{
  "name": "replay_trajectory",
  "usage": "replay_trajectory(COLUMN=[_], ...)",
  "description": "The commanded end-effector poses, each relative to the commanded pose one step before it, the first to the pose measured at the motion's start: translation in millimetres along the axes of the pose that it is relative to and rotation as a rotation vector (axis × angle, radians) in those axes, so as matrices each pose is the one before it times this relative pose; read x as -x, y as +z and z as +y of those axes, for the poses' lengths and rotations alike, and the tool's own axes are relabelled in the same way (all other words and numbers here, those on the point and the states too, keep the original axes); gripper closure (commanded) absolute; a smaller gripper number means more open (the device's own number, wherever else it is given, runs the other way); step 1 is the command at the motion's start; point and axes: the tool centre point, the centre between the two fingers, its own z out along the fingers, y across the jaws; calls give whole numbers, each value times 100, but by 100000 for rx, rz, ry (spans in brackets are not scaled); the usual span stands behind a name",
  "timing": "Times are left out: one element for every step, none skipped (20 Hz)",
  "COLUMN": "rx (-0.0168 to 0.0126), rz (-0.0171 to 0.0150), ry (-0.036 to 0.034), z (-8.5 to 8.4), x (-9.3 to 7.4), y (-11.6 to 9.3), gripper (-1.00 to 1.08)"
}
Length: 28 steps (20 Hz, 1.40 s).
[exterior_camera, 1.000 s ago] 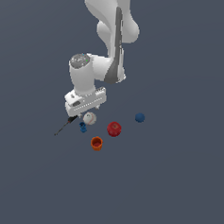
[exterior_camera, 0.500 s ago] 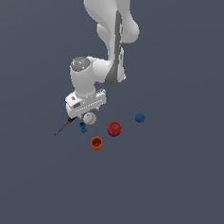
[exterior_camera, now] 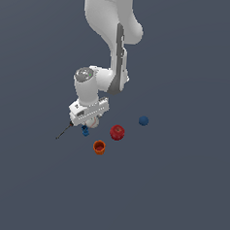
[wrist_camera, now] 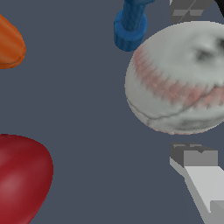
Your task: Pick up a designated object from a clutter of objects.
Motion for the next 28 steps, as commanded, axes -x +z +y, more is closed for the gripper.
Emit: replay_trajectory(rx=[83, 0, 0, 0, 0, 0, 0, 0, 0, 0, 0, 0, 192, 0, 0, 0, 0, 0, 0, 0, 0, 0, 0, 19, 0, 0, 0, 24], rz=[66, 0, 0, 0, 0, 0, 0, 0, 0, 0, 0, 0, 106, 0, 0, 0, 0, 0, 0, 0, 0, 0, 0, -44, 0, 0, 0, -42], ry=[-14, 0, 0, 0, 0, 0, 0, 0, 0, 0, 0, 0, 95, 0, 0, 0, 0, 0, 0, 0, 0, 0, 0, -9, 0, 0, 0, -5], z=[36, 1, 0, 0, 0, 0, 0, 0, 0, 0, 0, 0, 86, -7, -20, -33, -46, -59, -71, -84, -96, -108, -120, -136, -144, -155, -166, -181], x=[-16, 0, 0, 0, 0, 0, 0, 0, 0, 0, 0, 0, 3, -21, -62, -103, -145, -186, -227, -267, -307, -347, -386, -431, -463, -501, -539, -583], y=[342, 24, 0, 0, 0, 0, 0, 0, 0, 0, 0, 0, -106, -22, -66, -111, -155, -200, -243, -287, -330, -373, -415, -450, -499, -540, -582, -618], gripper=[-92, -92, 108, 108, 108, 108, 108, 108, 108, 108, 108, 108, 108, 108, 108, 108, 108, 108, 108, 108, 108, 108, 108, 108, 108, 108, 108, 108])
